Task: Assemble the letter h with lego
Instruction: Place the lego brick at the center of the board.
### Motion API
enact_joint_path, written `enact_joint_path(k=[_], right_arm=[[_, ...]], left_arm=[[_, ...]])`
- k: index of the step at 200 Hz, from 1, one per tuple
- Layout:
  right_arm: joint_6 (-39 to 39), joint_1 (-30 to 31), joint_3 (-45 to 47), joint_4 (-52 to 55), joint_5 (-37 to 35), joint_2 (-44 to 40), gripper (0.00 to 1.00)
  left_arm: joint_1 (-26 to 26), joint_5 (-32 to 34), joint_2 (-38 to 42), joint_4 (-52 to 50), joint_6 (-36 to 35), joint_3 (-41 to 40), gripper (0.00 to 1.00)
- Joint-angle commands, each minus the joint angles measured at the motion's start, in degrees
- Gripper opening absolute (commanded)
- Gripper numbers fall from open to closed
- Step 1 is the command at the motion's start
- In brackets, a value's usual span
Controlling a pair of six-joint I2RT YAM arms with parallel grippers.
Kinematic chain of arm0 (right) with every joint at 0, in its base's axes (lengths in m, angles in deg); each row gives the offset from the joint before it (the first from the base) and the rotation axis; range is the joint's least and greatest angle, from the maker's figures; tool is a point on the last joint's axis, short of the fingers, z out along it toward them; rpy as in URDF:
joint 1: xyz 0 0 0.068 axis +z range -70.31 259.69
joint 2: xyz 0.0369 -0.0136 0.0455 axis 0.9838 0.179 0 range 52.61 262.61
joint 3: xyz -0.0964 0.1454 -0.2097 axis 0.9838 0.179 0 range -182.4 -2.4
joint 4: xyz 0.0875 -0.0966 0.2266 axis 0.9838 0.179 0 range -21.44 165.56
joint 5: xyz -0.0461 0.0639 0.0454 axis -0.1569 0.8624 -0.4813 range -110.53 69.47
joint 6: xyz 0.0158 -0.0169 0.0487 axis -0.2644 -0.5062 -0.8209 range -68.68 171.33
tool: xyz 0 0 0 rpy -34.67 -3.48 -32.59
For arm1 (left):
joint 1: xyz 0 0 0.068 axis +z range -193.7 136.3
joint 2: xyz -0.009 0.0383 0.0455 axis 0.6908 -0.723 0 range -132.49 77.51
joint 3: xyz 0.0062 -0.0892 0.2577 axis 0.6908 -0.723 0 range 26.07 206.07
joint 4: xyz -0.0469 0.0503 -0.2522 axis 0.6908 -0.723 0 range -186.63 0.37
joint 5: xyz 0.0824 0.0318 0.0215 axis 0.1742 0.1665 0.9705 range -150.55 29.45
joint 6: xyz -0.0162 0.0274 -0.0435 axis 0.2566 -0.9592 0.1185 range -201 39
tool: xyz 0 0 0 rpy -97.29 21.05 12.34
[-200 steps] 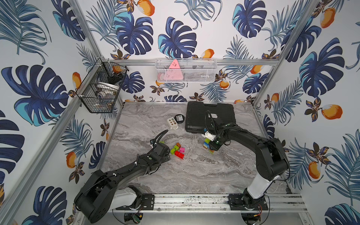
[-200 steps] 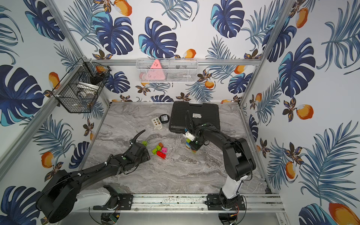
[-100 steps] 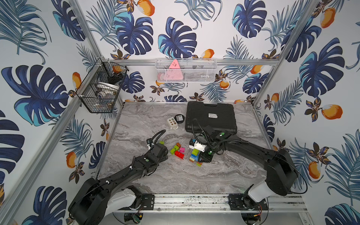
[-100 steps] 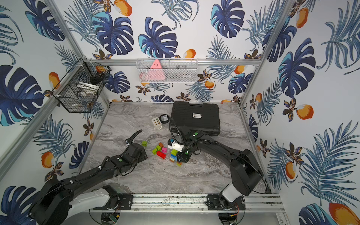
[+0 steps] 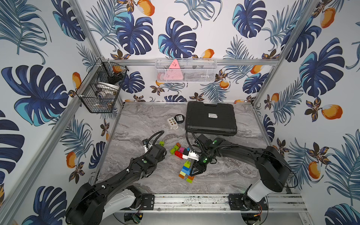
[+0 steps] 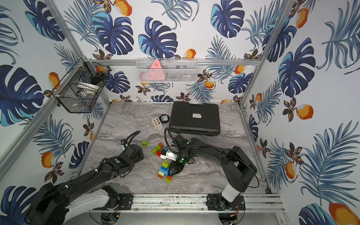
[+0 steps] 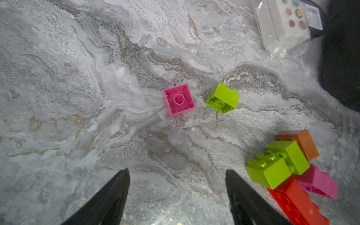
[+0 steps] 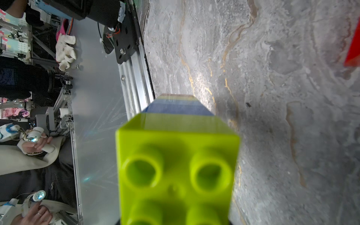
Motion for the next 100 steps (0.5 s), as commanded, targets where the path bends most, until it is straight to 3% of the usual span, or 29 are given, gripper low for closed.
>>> enact_joint_path(k=[1,52,100], right_arm=[[-1.58,1.12,-1.37,-3.77,5.02,3.03,0.32],[-1.92,2.45,-4.21,-5.33,6.98,11.11,0.33],[-2.1,2.59,-8.6,-2.28,8.28,18.35,0.43]], left_arm=[[0.07,2.9,0.69,-1.71,1.36,0.12,0.83],[0.07,4.12,2.08,-2.24,1.97,-0.41,0.82],[0.07,4.56,2.02,-2.51,2.26,-0.41,0.82]])
